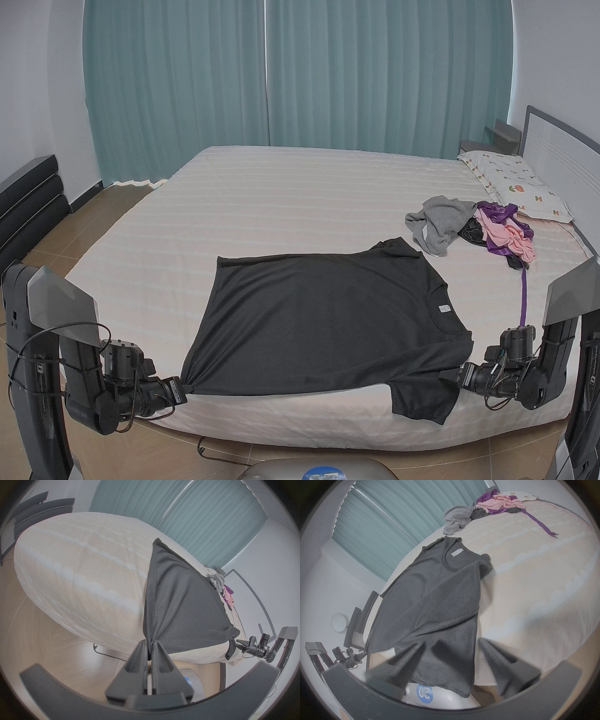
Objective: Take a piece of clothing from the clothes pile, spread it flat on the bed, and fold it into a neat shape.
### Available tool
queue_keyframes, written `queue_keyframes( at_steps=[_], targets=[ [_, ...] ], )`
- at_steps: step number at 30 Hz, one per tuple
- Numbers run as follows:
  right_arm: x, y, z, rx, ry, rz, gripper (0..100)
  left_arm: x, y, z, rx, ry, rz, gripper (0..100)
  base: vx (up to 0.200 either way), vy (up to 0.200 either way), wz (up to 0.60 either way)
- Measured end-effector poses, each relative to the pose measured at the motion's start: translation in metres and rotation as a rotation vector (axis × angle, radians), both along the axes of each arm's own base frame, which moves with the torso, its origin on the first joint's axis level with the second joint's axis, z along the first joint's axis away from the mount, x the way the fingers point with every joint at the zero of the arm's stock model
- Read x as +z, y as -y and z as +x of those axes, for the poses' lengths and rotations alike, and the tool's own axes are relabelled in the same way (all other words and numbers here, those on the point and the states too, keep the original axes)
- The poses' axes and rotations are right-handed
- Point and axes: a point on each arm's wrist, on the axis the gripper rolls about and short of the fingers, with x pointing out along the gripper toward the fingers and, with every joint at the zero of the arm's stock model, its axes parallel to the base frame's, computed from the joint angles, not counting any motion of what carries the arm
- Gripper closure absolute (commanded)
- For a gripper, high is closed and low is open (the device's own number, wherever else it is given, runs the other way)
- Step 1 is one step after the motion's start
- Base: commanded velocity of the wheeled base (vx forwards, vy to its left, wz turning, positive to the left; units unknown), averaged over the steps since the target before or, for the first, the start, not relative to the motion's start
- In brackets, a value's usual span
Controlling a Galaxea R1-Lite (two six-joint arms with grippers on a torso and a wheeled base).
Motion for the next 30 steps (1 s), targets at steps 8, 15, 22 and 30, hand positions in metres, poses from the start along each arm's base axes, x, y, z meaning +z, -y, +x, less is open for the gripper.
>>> queue_keyframes(
  at_steps=[8, 15, 22, 30],
  targets=[
    [0.003, 0.004, -0.003, -0.013, -0.005, -0.002, 100, 0.0, 0.0, 0.0, -0.001, 0.001, 0.001, 100, 0.0, 0.0, 0.0],
    [0.01, 0.011, -0.019, -0.034, -0.024, -0.003, 100, 0.005, 0.0, -0.002, 0.001, 0.01, 0.004, 100, 0.0, 0.0, 0.0],
    [0.02, 0.019, -0.035, -0.039, -0.024, -0.031, 100, 0.01, -0.001, -0.005, 0.003, 0.022, 0.013, 100, 0.0, 0.0, 0.0],
    [0.028, 0.022, -0.059, 0.0, -0.024, -0.075, 100, 0.012, -0.001, -0.008, 0.008, 0.03, 0.048, 100, 0.0, 0.0, 0.0]
  ],
)
